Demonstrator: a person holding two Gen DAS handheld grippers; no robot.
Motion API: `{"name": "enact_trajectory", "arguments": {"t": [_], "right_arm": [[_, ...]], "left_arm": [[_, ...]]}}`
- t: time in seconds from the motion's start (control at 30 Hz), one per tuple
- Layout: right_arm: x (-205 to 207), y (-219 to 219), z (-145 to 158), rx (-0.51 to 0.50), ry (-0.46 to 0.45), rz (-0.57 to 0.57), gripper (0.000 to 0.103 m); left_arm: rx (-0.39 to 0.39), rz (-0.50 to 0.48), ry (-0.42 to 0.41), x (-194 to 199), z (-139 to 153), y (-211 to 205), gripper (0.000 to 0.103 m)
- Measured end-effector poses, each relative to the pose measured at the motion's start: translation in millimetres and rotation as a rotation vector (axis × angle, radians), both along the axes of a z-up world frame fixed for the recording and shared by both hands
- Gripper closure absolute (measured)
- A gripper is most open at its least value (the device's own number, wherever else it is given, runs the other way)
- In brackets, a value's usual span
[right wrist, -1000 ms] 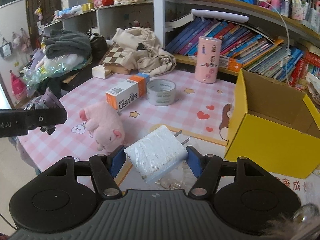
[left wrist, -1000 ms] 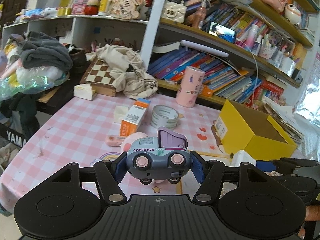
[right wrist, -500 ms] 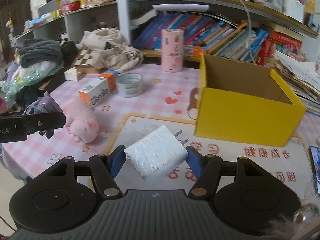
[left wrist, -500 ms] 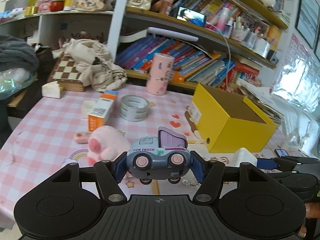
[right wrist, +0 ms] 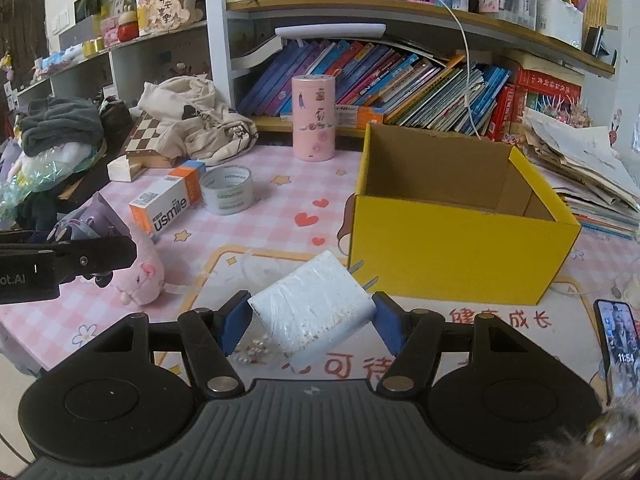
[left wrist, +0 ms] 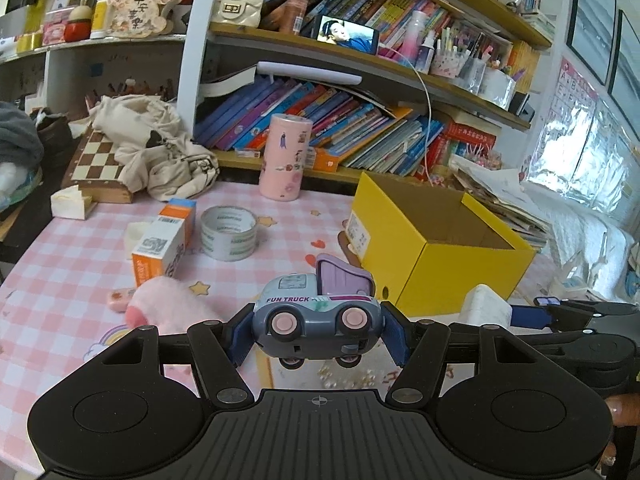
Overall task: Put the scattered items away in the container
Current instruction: 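Carry the truck in the left tool and the charger in the right tool over the yellow box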
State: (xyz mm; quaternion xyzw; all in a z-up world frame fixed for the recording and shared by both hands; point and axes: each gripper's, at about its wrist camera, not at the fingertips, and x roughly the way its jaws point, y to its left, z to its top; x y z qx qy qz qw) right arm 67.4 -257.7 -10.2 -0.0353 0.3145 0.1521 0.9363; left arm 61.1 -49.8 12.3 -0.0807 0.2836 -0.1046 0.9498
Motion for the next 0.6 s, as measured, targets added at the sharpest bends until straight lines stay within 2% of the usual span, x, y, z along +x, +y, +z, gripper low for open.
{"name": "enact_trajectory", "arguments": {"t": [0.6], "right_arm": [[62,-74,29,0.02,-0.083,0.06,0.04]], "left_arm": [[0.041,-0.008,-0.078,49,23,-90,0.039]]}}
